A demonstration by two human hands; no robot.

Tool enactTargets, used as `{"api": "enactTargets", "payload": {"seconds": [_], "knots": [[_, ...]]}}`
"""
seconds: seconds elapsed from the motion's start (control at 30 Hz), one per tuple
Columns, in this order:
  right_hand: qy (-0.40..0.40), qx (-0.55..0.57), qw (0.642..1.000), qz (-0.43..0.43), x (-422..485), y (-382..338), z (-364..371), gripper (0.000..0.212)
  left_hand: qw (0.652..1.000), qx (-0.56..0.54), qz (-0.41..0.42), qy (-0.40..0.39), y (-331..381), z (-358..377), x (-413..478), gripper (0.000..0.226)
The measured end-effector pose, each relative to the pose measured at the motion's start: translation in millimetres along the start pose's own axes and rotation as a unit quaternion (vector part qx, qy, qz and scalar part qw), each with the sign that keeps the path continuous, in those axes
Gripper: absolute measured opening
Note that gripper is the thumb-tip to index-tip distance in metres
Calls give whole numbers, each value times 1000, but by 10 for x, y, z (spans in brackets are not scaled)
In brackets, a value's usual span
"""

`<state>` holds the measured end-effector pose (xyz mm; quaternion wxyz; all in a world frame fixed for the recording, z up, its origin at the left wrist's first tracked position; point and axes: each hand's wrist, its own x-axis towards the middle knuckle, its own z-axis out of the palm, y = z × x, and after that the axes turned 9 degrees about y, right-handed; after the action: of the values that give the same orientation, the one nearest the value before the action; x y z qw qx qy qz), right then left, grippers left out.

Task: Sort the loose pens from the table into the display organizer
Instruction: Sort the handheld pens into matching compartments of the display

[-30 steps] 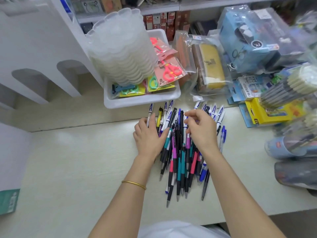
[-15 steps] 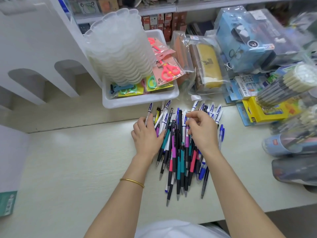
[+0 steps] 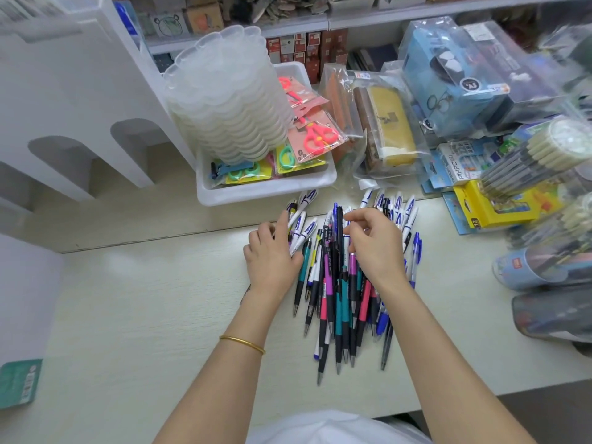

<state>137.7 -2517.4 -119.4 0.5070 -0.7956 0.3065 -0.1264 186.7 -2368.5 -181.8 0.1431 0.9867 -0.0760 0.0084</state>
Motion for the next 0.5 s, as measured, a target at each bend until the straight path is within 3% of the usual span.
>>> {"api": "enactTargets", "payload": {"seconds": [0.3, 0.43, 0.5], "knots": [[-8, -13, 1000, -3, -50, -49, 45, 23, 997, -11, 49, 57, -53, -20, -137, 28], [-17, -5, 1000, -9, -67, -73, 91, 21, 996, -62, 40, 56, -94, -27, -213, 32], [-18, -5, 1000, -12, -79, -83, 105, 22, 995, -82, 22, 50, -128, -33, -245, 49]]}}
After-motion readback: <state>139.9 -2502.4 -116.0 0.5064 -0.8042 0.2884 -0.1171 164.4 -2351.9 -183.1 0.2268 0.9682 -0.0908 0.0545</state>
